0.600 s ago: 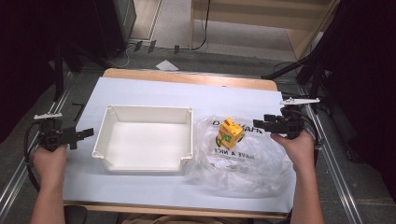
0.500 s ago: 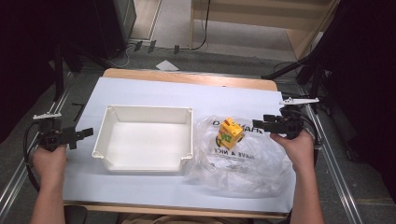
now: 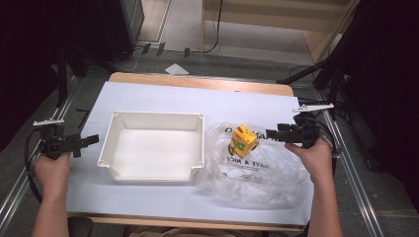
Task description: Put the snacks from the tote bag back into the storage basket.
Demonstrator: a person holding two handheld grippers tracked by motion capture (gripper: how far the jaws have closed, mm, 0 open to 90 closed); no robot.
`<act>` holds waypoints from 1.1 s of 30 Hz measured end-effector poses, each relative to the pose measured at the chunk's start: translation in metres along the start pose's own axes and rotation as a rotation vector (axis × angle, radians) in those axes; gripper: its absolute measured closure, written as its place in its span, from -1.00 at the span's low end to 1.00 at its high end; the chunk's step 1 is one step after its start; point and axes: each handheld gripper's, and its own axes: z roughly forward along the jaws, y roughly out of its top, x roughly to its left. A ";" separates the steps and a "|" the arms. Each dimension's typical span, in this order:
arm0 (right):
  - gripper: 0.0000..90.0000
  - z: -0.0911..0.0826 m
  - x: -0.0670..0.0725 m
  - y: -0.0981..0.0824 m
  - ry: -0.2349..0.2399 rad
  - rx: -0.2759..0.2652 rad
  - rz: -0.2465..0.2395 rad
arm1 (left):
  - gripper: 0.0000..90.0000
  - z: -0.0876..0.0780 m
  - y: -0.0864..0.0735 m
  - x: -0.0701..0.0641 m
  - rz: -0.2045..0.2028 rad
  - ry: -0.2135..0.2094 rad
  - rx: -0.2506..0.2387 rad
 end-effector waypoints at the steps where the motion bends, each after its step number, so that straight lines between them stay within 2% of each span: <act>1: -0.17 0.000 0.000 0.000 0.000 0.003 -0.002 | -0.64 0.000 0.000 0.000 0.007 -0.023 -0.007; 14: -0.19 0.003 0.006 -0.003 -0.006 0.039 -0.021 | -0.64 0.004 0.003 0.001 -0.010 -0.021 -0.010; 23: -0.27 0.000 0.002 -0.006 -0.024 0.033 0.002 | -0.64 0.005 0.004 0.001 -0.013 -0.017 -0.009; 27: -0.33 -0.002 0.000 -0.007 -0.055 0.000 -0.007 | -0.64 0.005 0.004 0.000 -0.013 -0.016 -0.008; 30: -0.35 -0.003 -0.001 -0.008 -0.055 -0.012 -0.015 | -0.64 0.005 0.004 0.000 -0.012 -0.017 -0.007; 33: -0.35 -0.005 -0.001 -0.008 -0.049 -0.013 0.003 | -0.64 0.004 0.004 0.001 -0.013 -0.015 -0.007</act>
